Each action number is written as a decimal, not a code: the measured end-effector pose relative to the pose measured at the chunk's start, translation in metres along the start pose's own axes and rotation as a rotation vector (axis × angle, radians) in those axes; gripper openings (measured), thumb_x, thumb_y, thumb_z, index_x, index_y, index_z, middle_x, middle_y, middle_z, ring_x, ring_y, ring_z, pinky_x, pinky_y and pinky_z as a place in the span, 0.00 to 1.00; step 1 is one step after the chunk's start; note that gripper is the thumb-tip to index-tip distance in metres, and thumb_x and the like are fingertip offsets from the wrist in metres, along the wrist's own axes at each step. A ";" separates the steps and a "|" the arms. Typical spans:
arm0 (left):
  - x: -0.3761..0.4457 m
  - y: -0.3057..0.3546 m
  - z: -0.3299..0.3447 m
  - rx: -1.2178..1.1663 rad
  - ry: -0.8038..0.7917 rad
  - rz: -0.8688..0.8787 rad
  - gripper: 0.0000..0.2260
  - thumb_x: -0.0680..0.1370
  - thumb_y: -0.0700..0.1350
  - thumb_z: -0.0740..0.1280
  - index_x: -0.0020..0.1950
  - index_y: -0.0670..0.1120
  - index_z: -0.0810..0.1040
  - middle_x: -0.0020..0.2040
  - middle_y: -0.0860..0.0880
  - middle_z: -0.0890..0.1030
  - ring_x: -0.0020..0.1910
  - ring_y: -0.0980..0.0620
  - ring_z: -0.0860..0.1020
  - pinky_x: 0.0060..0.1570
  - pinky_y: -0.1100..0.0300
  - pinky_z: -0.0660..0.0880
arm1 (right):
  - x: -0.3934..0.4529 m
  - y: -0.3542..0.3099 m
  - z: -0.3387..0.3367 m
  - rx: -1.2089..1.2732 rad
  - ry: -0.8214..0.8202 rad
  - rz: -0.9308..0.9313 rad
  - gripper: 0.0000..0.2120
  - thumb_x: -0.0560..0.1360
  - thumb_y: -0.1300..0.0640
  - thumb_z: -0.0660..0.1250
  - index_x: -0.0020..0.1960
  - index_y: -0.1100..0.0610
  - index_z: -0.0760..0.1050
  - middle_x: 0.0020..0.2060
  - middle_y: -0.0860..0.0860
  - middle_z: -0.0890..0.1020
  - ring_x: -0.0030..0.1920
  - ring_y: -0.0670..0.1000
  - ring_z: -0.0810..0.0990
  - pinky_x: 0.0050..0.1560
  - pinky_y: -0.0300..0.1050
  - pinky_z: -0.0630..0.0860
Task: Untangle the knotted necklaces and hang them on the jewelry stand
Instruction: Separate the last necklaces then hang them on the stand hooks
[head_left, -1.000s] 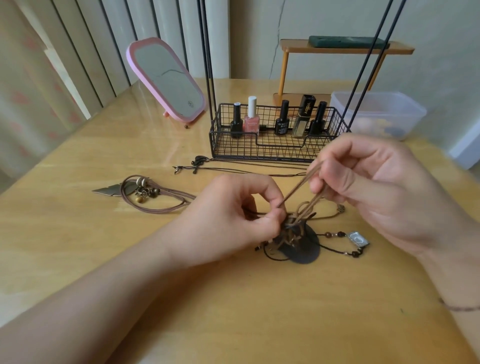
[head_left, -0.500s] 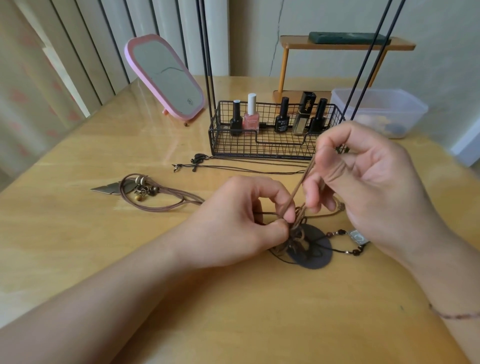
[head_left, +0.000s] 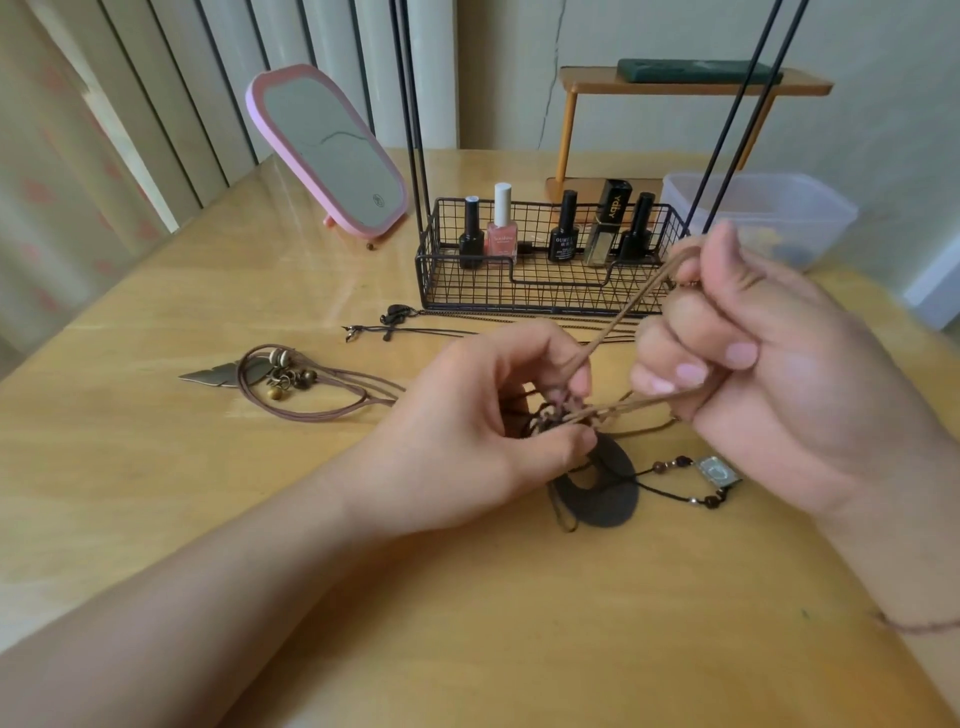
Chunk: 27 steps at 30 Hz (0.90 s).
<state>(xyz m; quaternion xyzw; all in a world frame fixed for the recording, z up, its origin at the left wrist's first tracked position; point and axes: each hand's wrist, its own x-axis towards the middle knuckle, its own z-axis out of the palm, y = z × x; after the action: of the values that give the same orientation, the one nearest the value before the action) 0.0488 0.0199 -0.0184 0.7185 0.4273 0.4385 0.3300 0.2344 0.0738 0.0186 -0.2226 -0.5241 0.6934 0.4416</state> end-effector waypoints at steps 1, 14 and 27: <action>-0.001 -0.001 0.001 -0.095 -0.037 -0.011 0.11 0.75 0.33 0.72 0.53 0.45 0.75 0.39 0.52 0.78 0.36 0.56 0.74 0.38 0.65 0.71 | 0.002 -0.001 -0.004 0.053 0.003 0.034 0.11 0.76 0.47 0.63 0.45 0.55 0.70 0.24 0.47 0.62 0.28 0.49 0.65 0.33 0.41 0.70; 0.002 -0.007 -0.004 -0.385 0.010 0.017 0.08 0.77 0.33 0.66 0.55 0.40 0.74 0.40 0.50 0.79 0.36 0.61 0.77 0.37 0.73 0.71 | 0.004 0.005 -0.026 -1.238 -0.171 -0.460 0.14 0.70 0.37 0.69 0.53 0.41 0.77 0.39 0.34 0.73 0.44 0.41 0.72 0.44 0.32 0.66; 0.002 -0.003 -0.009 -0.397 -0.074 -0.131 0.03 0.76 0.37 0.65 0.48 0.43 0.74 0.36 0.57 0.76 0.31 0.61 0.71 0.32 0.74 0.67 | 0.003 0.017 -0.017 -1.209 -0.051 -0.519 0.06 0.77 0.46 0.63 0.41 0.41 0.75 0.60 0.44 0.70 0.65 0.49 0.66 0.68 0.35 0.57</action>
<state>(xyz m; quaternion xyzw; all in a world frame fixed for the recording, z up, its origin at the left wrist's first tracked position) 0.0407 0.0238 -0.0166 0.6257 0.3662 0.4649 0.5083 0.2398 0.0840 -0.0025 -0.2815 -0.8681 0.1530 0.3791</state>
